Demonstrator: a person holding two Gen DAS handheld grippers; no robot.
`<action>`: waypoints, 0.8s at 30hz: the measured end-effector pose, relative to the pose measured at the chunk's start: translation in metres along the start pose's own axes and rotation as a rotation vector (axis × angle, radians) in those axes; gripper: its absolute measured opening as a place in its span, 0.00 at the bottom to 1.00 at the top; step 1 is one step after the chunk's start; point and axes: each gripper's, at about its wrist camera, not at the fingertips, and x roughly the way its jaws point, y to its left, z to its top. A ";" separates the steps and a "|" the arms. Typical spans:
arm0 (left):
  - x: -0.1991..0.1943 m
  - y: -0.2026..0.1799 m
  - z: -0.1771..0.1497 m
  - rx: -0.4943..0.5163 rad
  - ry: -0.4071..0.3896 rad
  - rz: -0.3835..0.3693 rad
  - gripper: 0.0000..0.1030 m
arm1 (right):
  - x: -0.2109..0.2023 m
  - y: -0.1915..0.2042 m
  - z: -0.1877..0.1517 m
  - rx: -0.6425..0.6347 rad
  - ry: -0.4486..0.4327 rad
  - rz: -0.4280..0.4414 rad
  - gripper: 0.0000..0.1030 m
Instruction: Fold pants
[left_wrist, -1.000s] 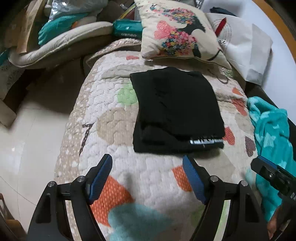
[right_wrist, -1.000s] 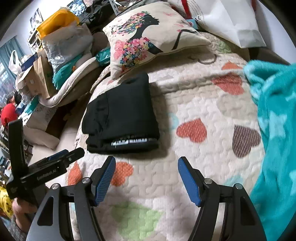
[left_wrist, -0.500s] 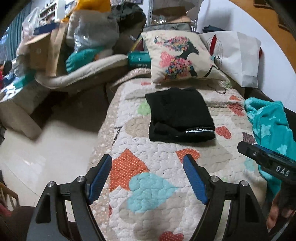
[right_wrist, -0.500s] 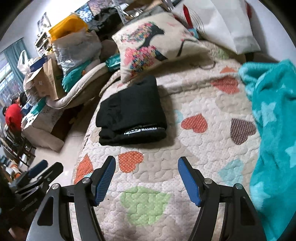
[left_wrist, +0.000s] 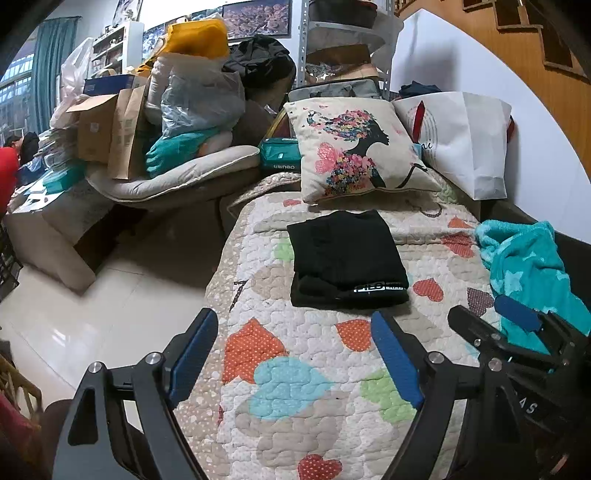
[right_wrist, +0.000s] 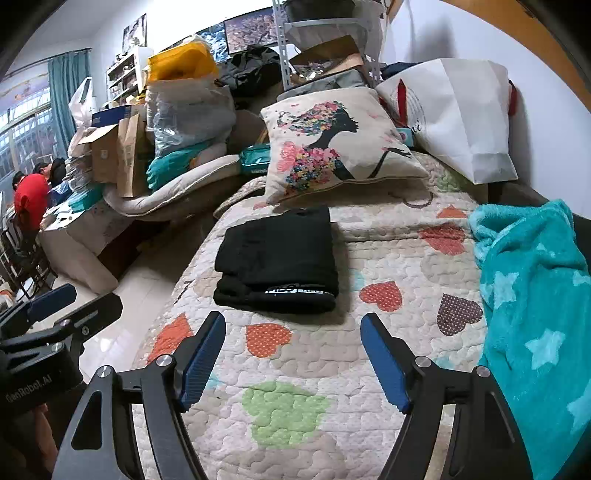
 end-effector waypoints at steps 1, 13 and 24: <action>0.000 0.000 0.000 -0.002 0.003 0.002 0.82 | 0.000 0.000 0.000 0.000 -0.001 0.004 0.78; 0.002 -0.004 -0.006 -0.002 0.037 -0.004 0.82 | -0.001 -0.002 -0.002 0.010 -0.002 0.014 0.79; 0.004 -0.004 -0.007 -0.002 0.042 -0.002 0.82 | 0.003 0.001 -0.006 0.004 0.005 0.015 0.80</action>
